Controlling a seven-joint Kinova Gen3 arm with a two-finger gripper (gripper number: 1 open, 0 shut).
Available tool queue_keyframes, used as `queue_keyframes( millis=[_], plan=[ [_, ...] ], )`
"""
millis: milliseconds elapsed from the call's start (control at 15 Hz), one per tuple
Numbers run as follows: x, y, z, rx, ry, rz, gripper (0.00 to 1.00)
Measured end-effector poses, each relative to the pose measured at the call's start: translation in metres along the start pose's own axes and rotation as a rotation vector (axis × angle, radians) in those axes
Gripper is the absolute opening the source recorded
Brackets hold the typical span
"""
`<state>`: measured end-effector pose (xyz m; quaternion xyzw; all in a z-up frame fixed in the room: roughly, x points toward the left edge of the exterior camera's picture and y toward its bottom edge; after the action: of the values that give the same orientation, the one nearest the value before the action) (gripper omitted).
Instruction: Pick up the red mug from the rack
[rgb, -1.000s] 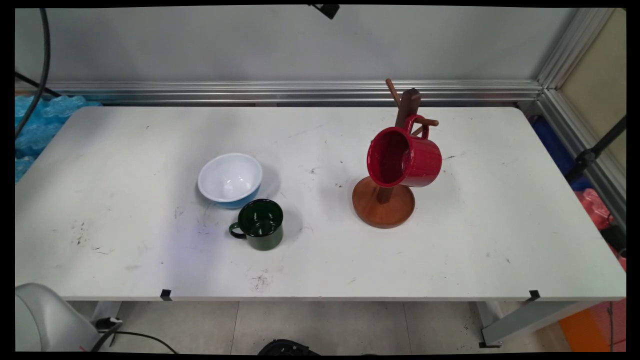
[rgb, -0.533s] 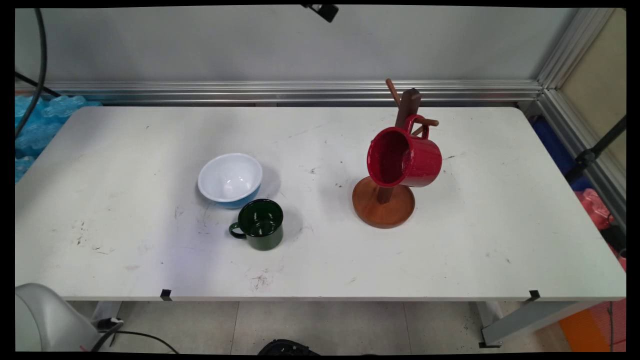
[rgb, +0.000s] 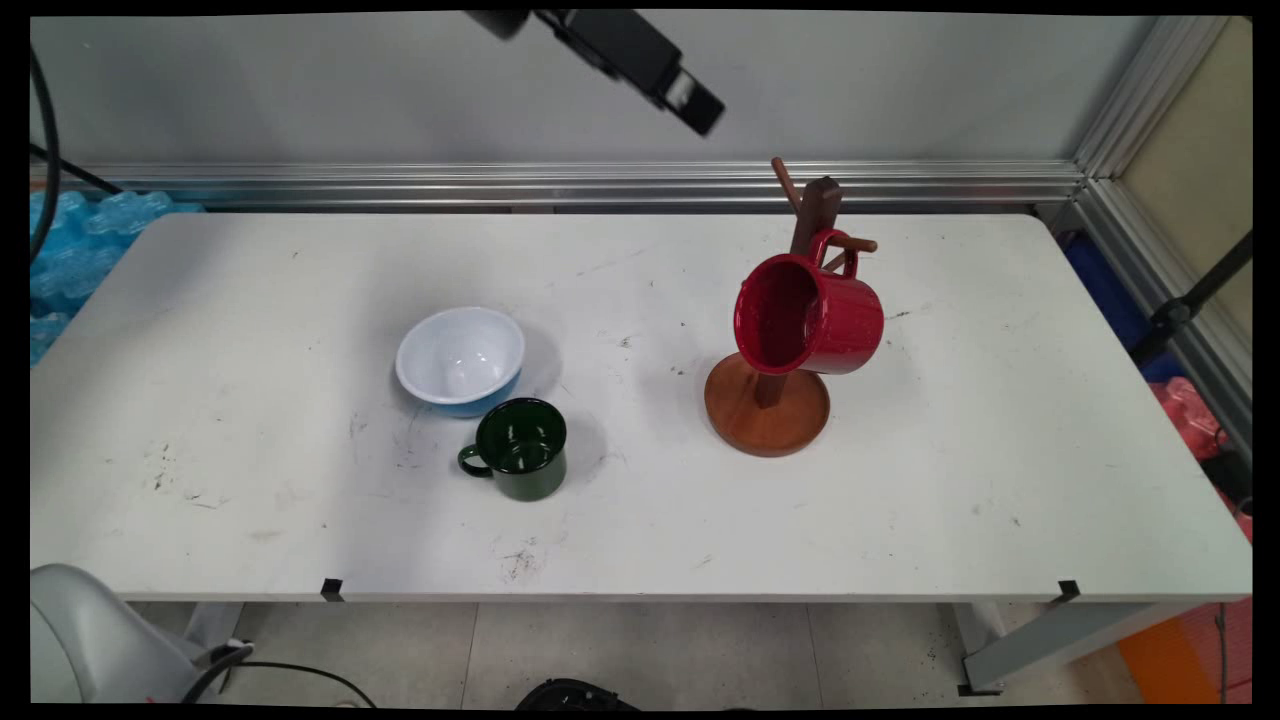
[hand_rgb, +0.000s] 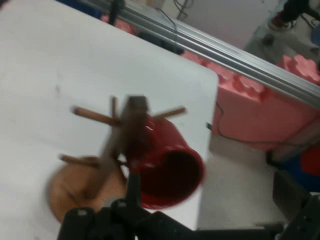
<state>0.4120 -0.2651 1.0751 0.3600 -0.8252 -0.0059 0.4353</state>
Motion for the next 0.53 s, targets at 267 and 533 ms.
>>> queue_keyframes(
  millis=[267, 533],
  plan=[
    [-0.008, 0.034, 0.027, -0.019, -0.042, -0.026, 1.0],
    [-0.012, 0.055, 0.06, -0.018, -0.078, -0.033, 1.0]
  ],
)
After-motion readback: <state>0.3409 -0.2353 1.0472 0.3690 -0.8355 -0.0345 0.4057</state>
